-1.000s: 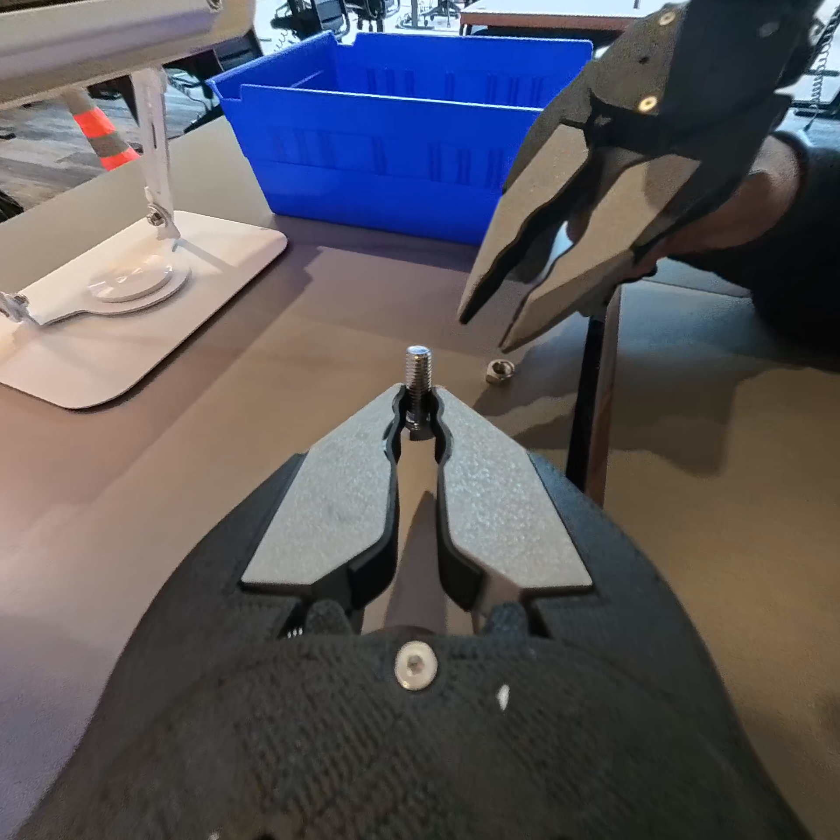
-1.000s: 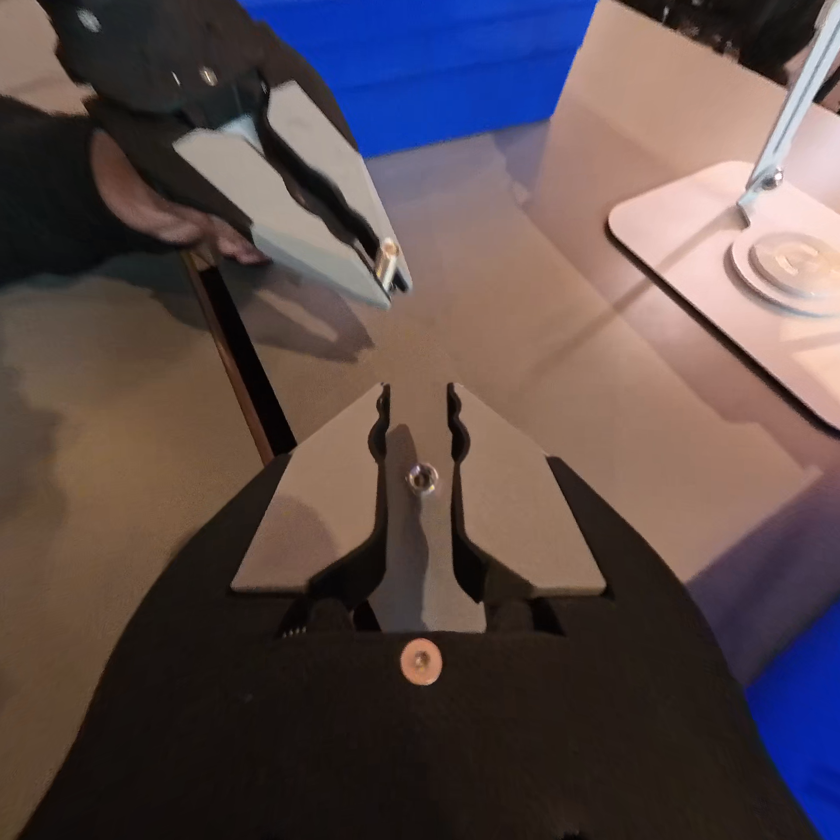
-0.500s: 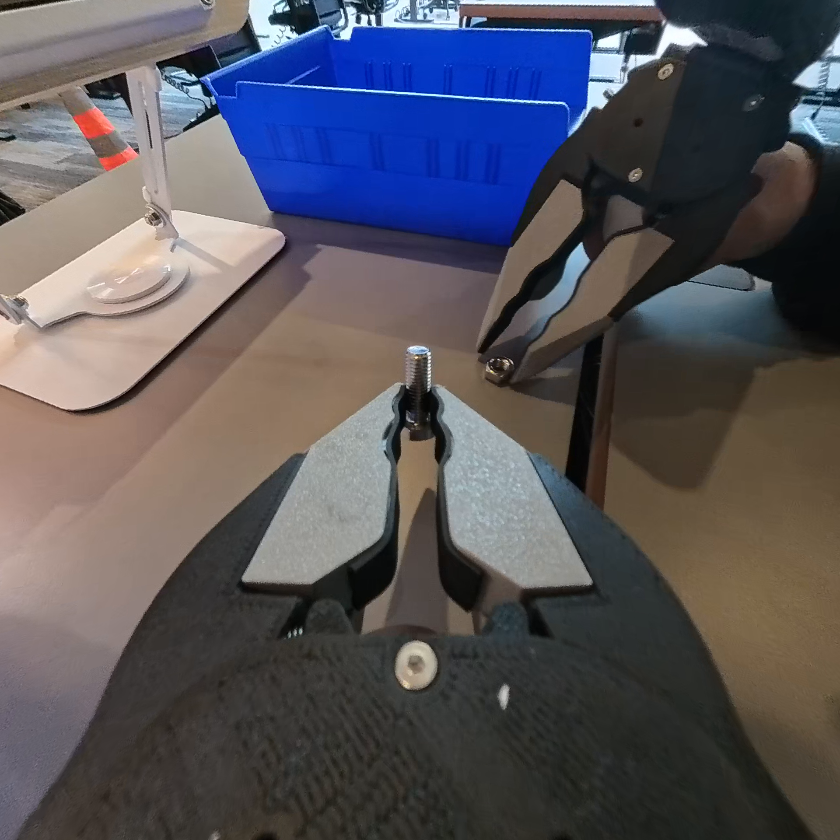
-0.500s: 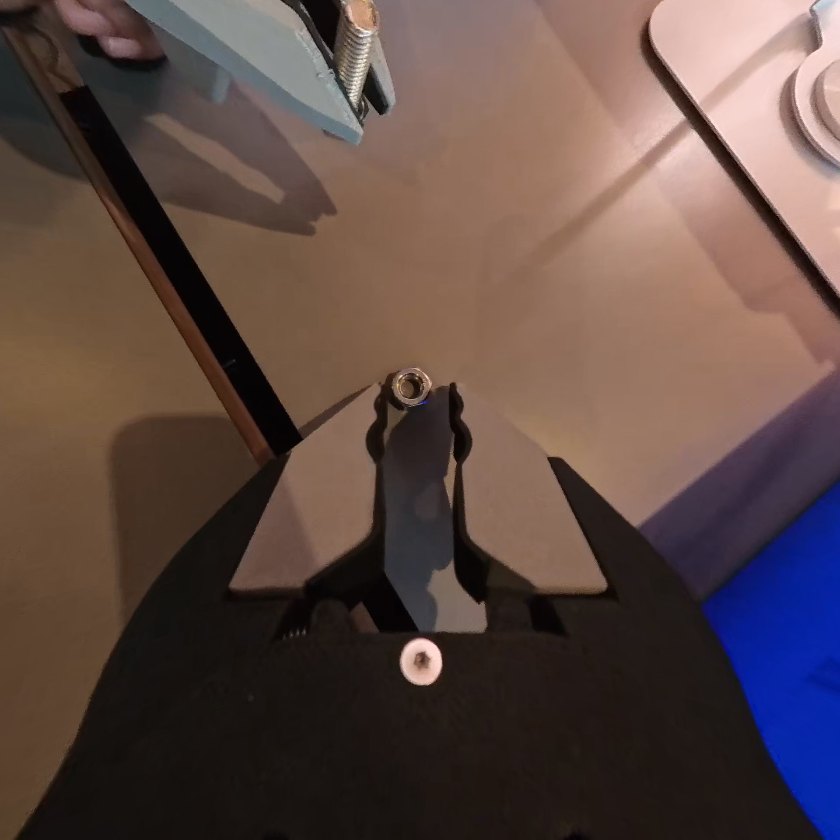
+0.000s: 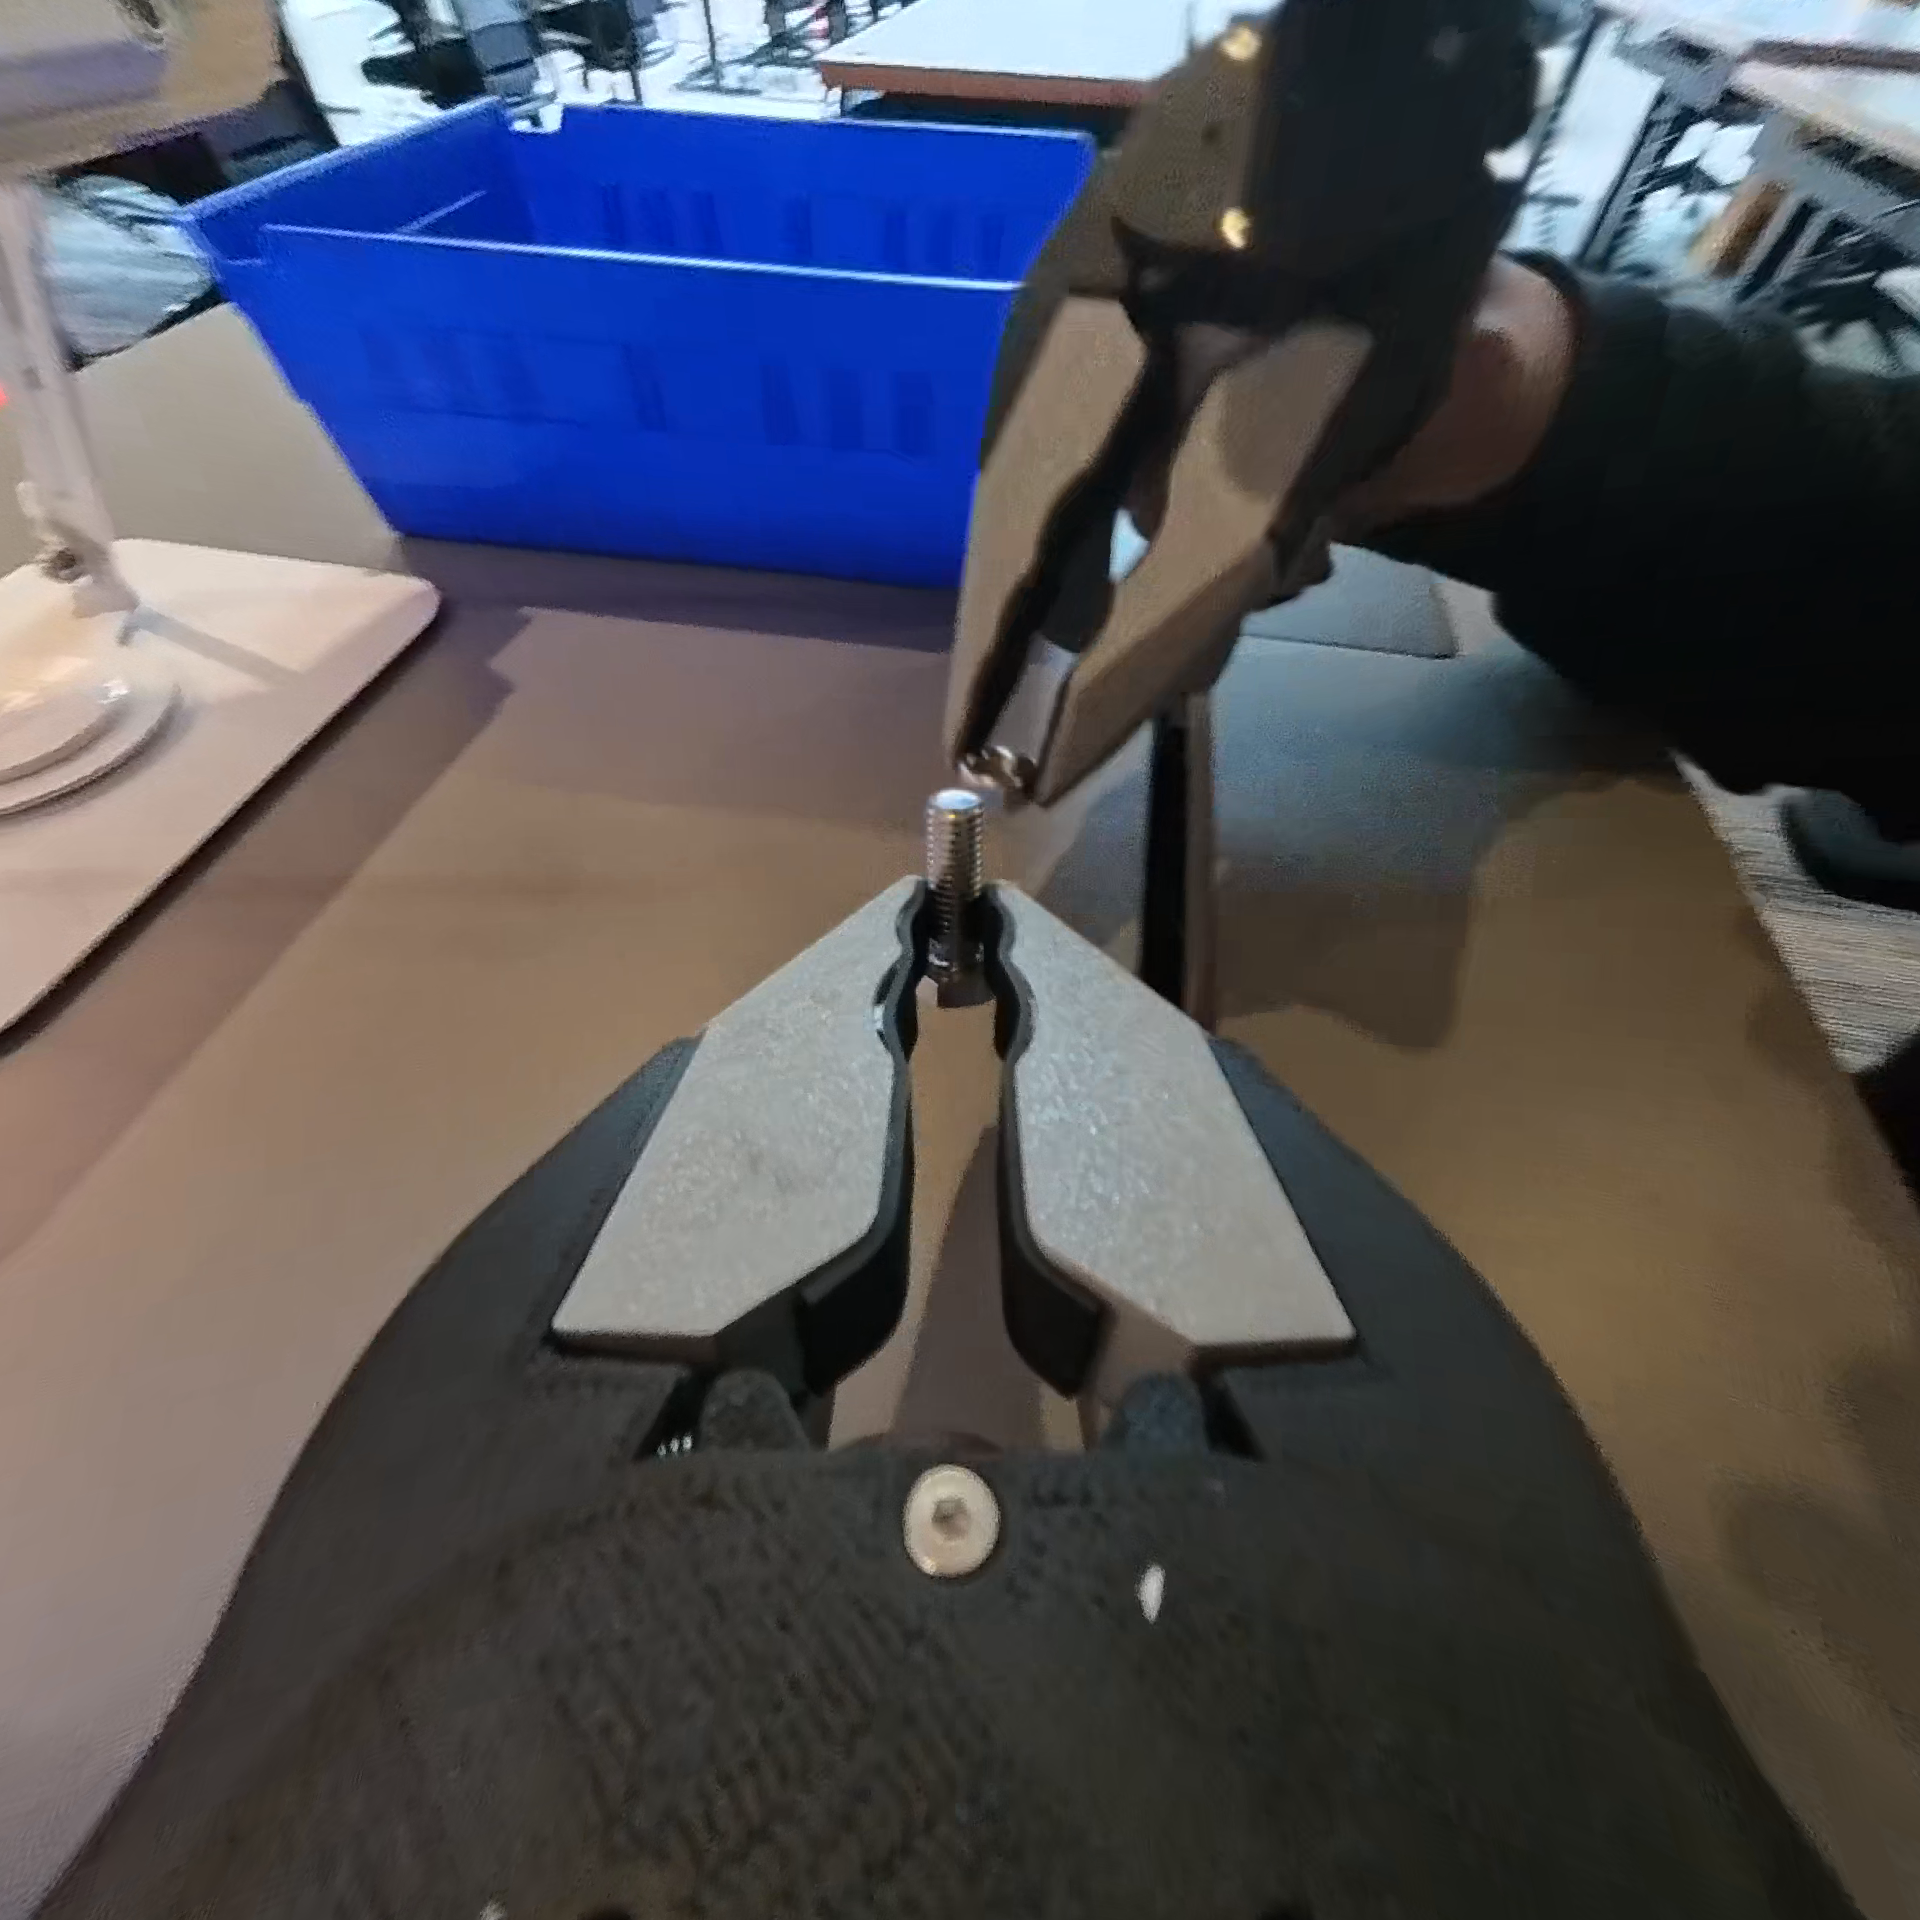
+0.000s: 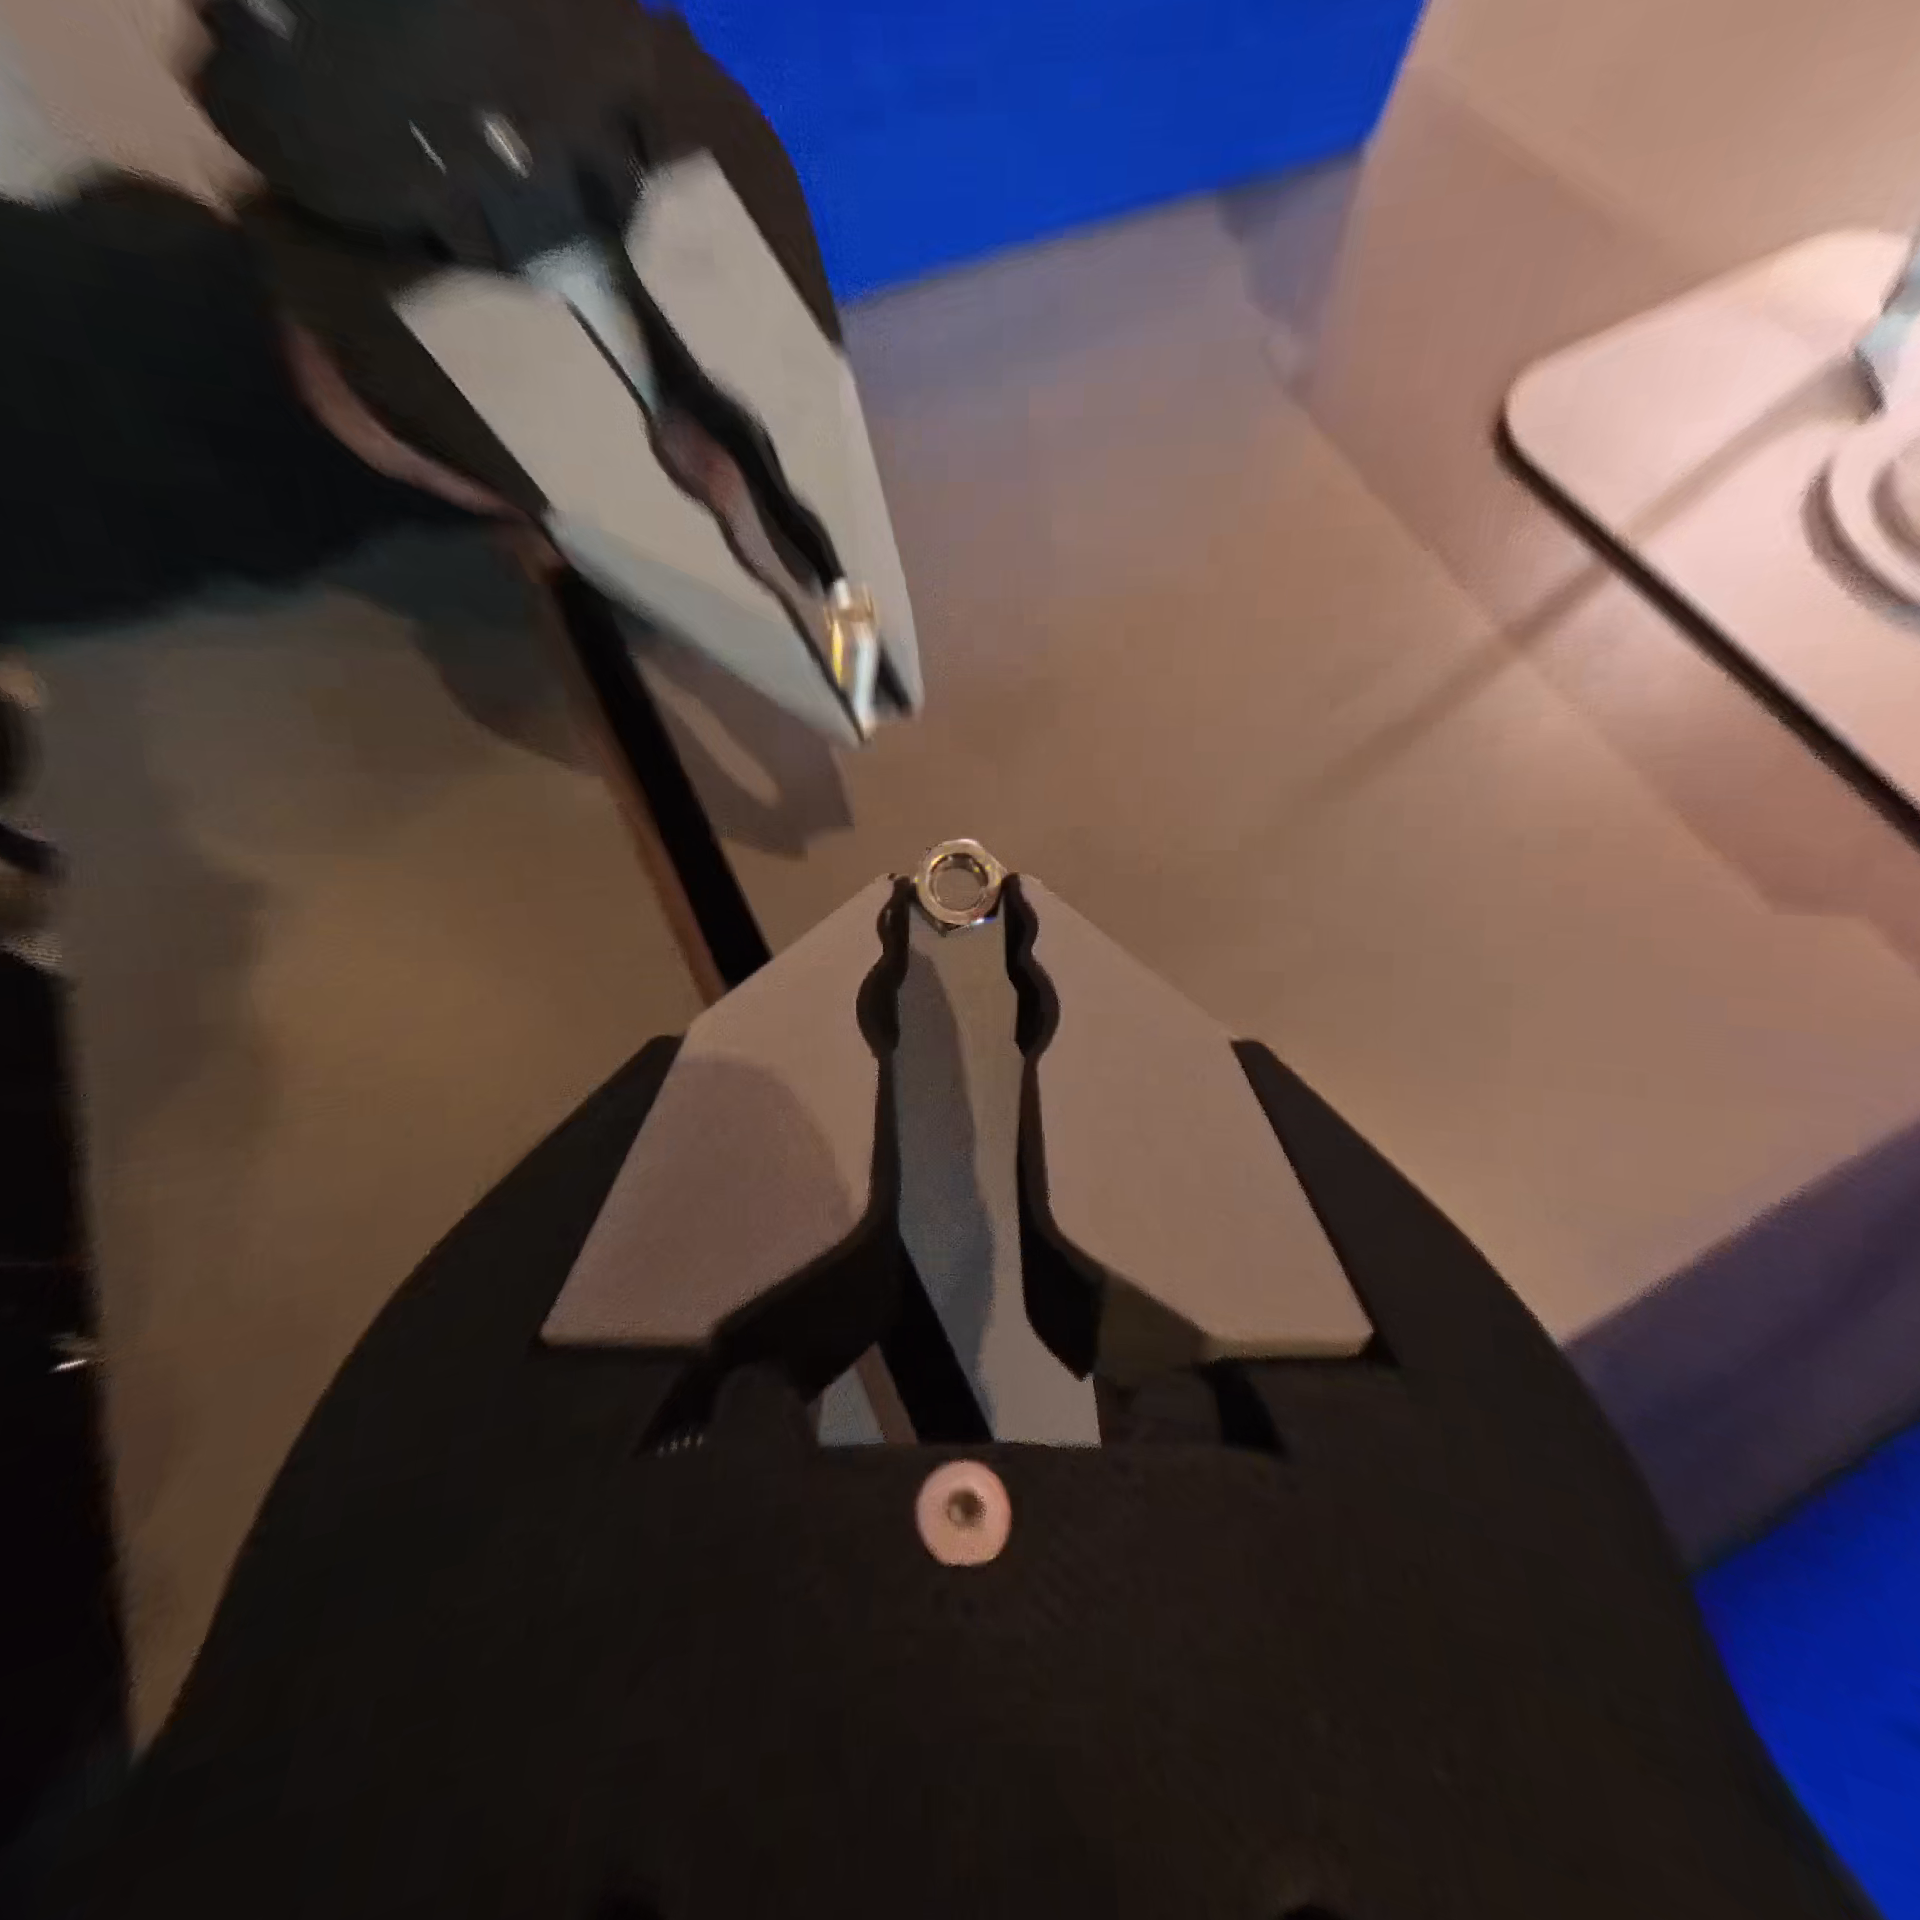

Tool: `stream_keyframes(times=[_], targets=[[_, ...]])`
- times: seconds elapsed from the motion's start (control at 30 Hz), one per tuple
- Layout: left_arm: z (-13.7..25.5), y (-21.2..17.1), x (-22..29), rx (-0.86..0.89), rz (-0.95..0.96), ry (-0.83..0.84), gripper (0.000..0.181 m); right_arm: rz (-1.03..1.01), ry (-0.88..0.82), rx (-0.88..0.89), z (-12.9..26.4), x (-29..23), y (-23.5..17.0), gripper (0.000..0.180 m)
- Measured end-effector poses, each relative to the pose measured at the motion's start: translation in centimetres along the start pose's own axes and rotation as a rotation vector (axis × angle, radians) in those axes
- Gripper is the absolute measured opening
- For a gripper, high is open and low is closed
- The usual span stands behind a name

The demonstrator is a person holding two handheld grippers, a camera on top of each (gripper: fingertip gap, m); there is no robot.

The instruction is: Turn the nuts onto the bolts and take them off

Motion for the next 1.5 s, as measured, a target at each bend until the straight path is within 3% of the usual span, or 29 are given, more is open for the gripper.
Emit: stream_keyframes(times=[0.1,0.27,0.9,1.5], targets=[[-0.1,0.4,0.9,0.019,-0.011,-0.058,0.007,0.03,0.11,0.079,2.3,-0.8,3.5,0.015],[0.4,1.6,1.9,0.108,-0.022,-0.119,0.006,0.158,0.184,0.035,3.2,-2.0,6.1,0.015],[0.9,2.4,1.9,0.127,-0.069,-0.076,0.007,0.243,0.183,-0.055,1.2,-3.3,6.4,0.015],[1.2,2.9,1.5,0.152,-0.081,-0.027,0.007,0.174,0.163,0.008,1.0,-3.1,6.8,0.015]])
Point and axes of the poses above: each gripper's, where its closed fingertips meet, z back along the fingers, y out of its top, x = y × z across the jaws, the point moved 2 cm from there along z, back along the fingers, and after that the axes turned 10 degrees about -y, right-handed, at the moved point
